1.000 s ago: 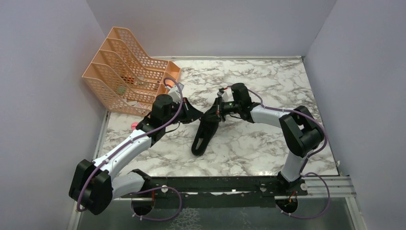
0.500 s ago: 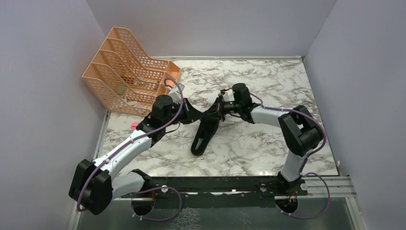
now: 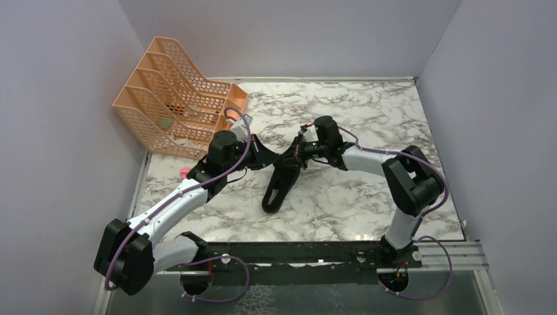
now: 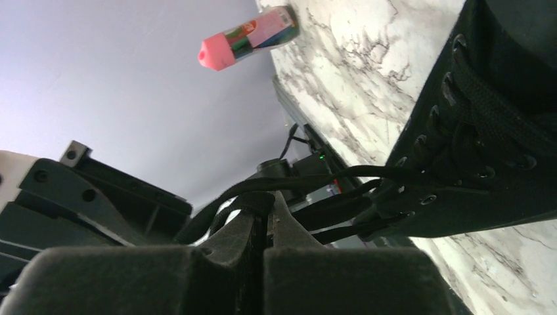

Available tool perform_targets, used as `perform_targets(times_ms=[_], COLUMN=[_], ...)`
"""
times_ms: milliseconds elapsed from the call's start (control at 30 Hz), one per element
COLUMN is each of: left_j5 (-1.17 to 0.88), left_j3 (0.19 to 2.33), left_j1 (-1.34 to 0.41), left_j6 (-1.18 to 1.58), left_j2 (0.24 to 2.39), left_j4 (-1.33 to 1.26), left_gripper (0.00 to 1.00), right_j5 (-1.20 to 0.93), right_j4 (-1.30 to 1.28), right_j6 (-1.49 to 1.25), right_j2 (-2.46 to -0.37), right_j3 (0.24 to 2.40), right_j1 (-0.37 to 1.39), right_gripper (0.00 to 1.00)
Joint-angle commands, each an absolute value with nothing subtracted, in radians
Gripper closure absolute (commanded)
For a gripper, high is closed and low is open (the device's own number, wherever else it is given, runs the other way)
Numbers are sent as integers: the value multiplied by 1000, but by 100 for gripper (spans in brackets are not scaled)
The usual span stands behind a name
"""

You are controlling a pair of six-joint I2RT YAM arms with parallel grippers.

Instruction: Tie the shoes

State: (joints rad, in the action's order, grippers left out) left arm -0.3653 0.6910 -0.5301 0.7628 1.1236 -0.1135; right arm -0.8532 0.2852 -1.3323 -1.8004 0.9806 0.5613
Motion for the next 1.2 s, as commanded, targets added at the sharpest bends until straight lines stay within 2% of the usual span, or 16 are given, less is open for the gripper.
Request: perform_targets(times_ms=[0, 133, 267, 333, 400, 433, 500, 667, 767, 933, 1167], left_j5=[-287, -291, -266, -265, -265, -265, -269, -280, -289, -313, -324], left_j3=[667, 661, 662, 661, 664, 665, 666, 682, 695, 700, 701], left_j1=[-526, -526, -526, -525, -523, -523, -522, -517, -517, -511, -508], left_j6=[821, 854, 835, 833, 829, 826, 821, 797, 784, 766, 756], left_j2=[1070, 1078, 1069, 1065, 1064, 1061, 1059, 1064, 1072, 1075, 1078], left_j4=[-154, -175, -136, -130, -124, -125, -129, -113, -107, -110, -115], left_gripper=[100, 100, 100, 100, 100, 100, 100, 100, 100, 100, 100], right_j5=[-732, -718, -696, -711, -715, -749, -787, -807, -785, -860, -813], right_j4=[167, 203, 134, 25, -126, -142, -185, -152, -183, -123, -70], right_j6=[-1219, -1141, -1029, -873, -730, -674, -587, -518, -528, -777, -908], right_j2=[-1730, -1721, -1684, -1688, -1710, -1726, -1751, -1733, -1728, -1747, -1725], right_j3=[1016, 1013, 1048, 1129, 1212, 1229, 1250, 1222, 1231, 1184, 1121], right_j1=[601, 606, 556, 542, 542, 542, 543, 543, 543, 520, 517], right_gripper=[99, 99, 99, 96, 86, 84, 98, 99, 99, 88, 88])
